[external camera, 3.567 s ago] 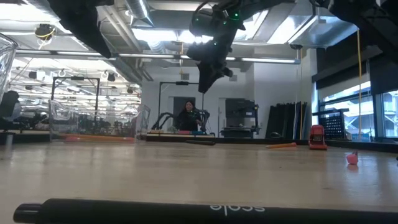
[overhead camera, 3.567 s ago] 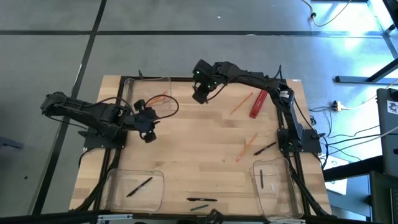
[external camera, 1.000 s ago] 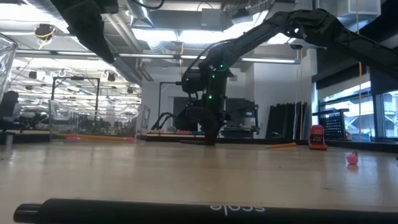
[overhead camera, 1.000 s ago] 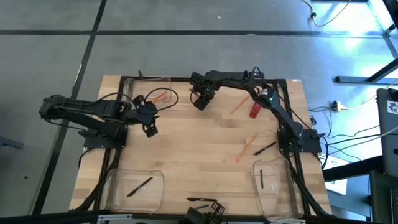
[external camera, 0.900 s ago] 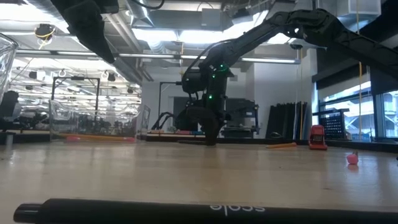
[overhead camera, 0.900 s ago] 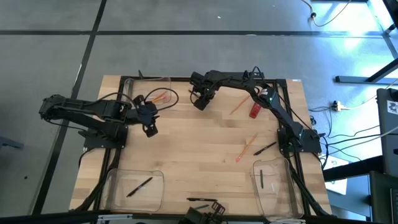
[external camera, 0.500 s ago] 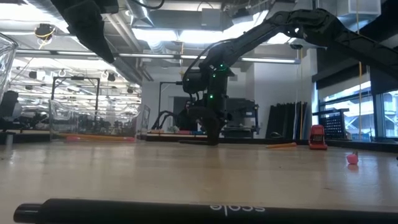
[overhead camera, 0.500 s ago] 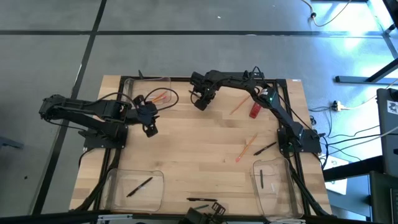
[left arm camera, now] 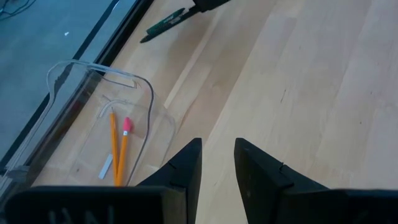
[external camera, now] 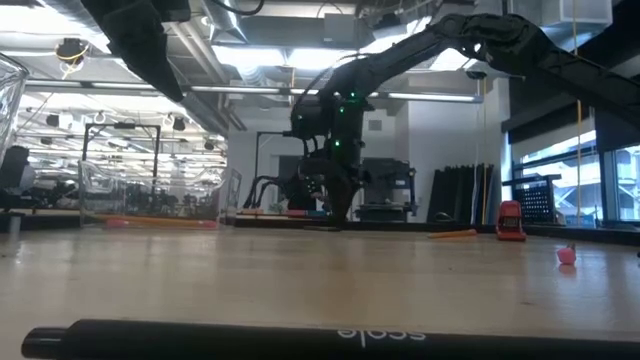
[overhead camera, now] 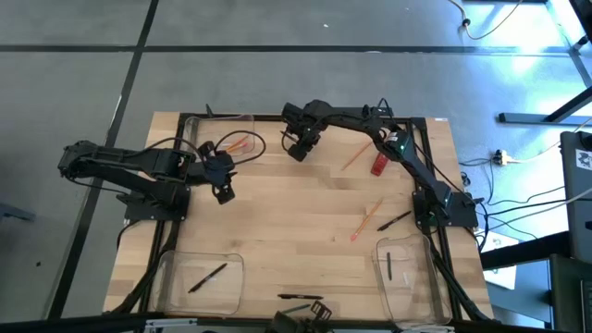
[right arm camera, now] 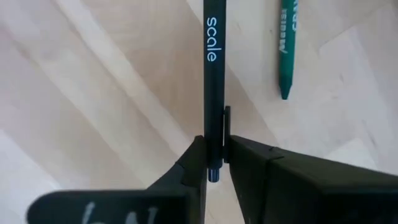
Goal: Sort crayons/erasers/pens/pencils in bins
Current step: Put the black pen into the bottom left transparent bin
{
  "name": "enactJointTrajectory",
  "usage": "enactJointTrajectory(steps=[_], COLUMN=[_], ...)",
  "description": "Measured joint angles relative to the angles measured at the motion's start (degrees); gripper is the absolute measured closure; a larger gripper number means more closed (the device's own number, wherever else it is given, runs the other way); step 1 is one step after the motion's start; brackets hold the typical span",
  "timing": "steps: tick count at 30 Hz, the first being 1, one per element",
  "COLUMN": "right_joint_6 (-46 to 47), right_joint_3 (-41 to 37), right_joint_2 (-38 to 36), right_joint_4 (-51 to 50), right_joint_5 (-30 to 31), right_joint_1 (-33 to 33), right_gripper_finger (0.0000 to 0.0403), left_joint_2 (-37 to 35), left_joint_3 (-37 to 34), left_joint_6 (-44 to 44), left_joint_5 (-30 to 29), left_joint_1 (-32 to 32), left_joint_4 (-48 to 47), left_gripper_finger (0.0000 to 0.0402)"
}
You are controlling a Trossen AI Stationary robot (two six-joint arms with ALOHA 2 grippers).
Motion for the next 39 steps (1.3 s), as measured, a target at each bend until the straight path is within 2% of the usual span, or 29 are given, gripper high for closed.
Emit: enactJointTrajectory(steps=[11,15,21,34,39], right_joint_6=[0.11,0.31,0.52,-1.3,-3.18], right_joint_3=[8.61,12.2,12.39,12.39,12.39], right_joint_2=[-0.22,-0.24,-1.49,-1.62,-2.87], right_joint_4=[-5.96,-8.68,-8.08,-0.33,4.27], right_joint_5=[1.24,3.21,3.48,3.33,3.33], right_joint_1=[3.58,5.98,10.61,19.78,21.87], right_gripper_finger=[0.0348,0.0348,0.0348,0.0348,0.0348], left_joint_2=[0.0,0.0,-1.11,-8.75,-11.7], left_joint_3=[0.0,0.0,0.05,0.04,0.04], left_joint_6=[-0.02,-0.02,-2.08,-13.84,-16.77], left_joint_5=[-0.02,-0.05,-0.57,-0.35,0.8], left_joint_1=[0.0,-0.02,0.0,-0.11,-0.1], left_joint_4=[-1.0,-3.45,-10.01,-22.81,-24.44], left_gripper_finger=[0.0314,0.0314,0.0314,0.0314,0.0314])
